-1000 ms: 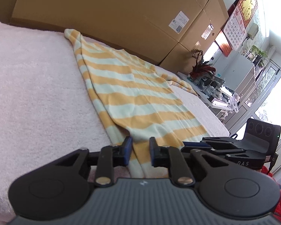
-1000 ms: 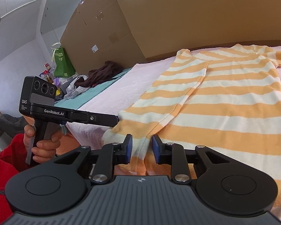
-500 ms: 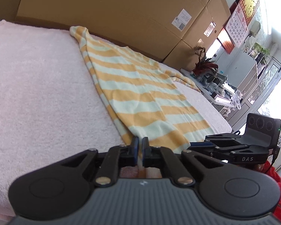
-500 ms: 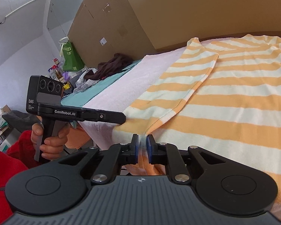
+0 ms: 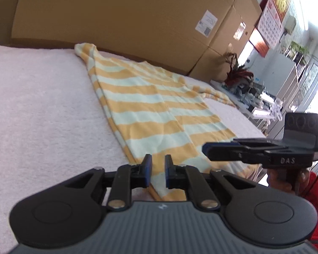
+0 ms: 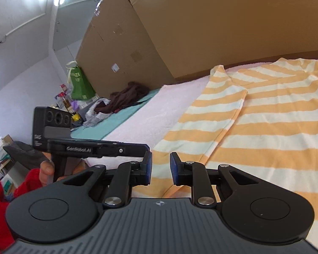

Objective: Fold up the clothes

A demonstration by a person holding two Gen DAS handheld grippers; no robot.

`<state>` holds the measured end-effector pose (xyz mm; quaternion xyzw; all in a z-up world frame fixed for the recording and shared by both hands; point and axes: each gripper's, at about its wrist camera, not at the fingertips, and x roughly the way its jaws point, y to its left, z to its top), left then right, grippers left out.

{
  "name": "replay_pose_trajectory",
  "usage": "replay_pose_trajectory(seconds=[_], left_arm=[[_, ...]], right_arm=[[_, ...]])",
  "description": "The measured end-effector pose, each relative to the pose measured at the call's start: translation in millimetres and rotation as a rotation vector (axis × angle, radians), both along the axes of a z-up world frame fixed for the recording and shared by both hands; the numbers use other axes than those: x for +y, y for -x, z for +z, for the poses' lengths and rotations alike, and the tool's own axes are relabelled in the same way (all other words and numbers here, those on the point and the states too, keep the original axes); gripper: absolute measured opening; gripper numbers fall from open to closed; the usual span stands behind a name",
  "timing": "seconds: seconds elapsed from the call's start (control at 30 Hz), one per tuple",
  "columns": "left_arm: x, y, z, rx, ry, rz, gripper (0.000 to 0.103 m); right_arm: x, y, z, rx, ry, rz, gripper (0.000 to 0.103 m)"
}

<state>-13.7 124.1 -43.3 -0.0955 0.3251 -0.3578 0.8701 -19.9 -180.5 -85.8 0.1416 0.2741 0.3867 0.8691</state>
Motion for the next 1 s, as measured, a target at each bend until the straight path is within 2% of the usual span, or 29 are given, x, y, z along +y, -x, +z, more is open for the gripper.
replay_pose_trajectory(seconds=[0.03, 0.07, 0.1, 0.17, 0.2, 0.27, 0.33, 0.4, 0.5, 0.53, 0.6, 0.63, 0.73, 0.83, 0.97, 1.0], left_arm=[[-4.9, 0.0, -3.2, -0.002, -0.015, -0.008, 0.007], [-3.0, 0.1, -3.4, 0.003, -0.007, -0.014, 0.018], [-1.2, -0.7, -1.5, 0.004, 0.003, -0.017, 0.023], [2.3, -2.3, 2.4, 0.005, 0.022, -0.022, 0.027], [4.1, -3.1, 4.4, 0.006, 0.032, -0.025, 0.031], [0.5, -9.6, 8.2, -0.024, 0.046, -0.029, 0.048], [-6.6, -18.5, 5.8, -0.029, 0.036, -0.032, 0.048], [-13.4, -25.4, -0.7, -0.022, 0.013, -0.038, 0.046], [-11.2, -26.6, -4.9, -0.023, 0.029, -0.043, 0.046], [-10.0, -26.8, -5.4, -0.022, 0.032, -0.045, 0.047], [-8.3, -28.1, -5.7, -0.013, 0.041, -0.050, 0.048], [-7.5, -29.1, -5.5, -0.007, 0.046, -0.054, 0.050], [-8.8, -32.8, -5.1, 0.006, 0.057, -0.079, 0.059], [-10.0, -36.5, -4.7, 0.019, 0.068, -0.104, 0.063], [-9.3, -32.6, -6.9, 0.010, 0.079, -0.103, 0.064], [-10.0, -32.4, -7.3, 0.012, 0.085, -0.103, 0.065]], right_arm=[[4.6, -7.2, -2.3, 0.014, 0.037, -0.019, 0.022], [6.8, -14.7, -5.1, 0.031, 0.076, -0.047, 0.022], [8.1, -22.0, -7.2, 0.047, 0.105, -0.071, 0.016], [3.2, -36.5, -4.0, 0.070, 0.090, -0.086, 0.016], [1.7, -45.3, 1.0, 0.074, 0.080, -0.090, 0.020], [5.6, -63.8, 12.2, 0.064, 0.065, -0.089, 0.023], [17.0, -90.0, 18.3, 0.080, 0.065, -0.077, 0.023], [30.0, -120.0, 16.2, 0.099, 0.111, -0.072, 0.023], [41.3, -160.6, 9.8, 0.104, 0.193, -0.105, 0.022], [40.4, -173.6, 7.7, 0.103, 0.212, -0.132, 0.016], [37.3, -193.3, 10.8, 0.128, 0.173, -0.160, 0.011], [37.1, -201.9, 12.8, 0.134, 0.156, -0.168, 0.016], [54.7, -212.1, 24.4, 0.075, 0.147, -0.119, 0.019], [83.0, -231.0, 17.4, 0.090, 0.203, -0.055, 0.019], [96.2, -266.7, 8.1, 0.054, 0.268, -0.125, 0.014], [96.3, -275.2, 7.6, 0.047, 0.275, -0.156, 0.009]])
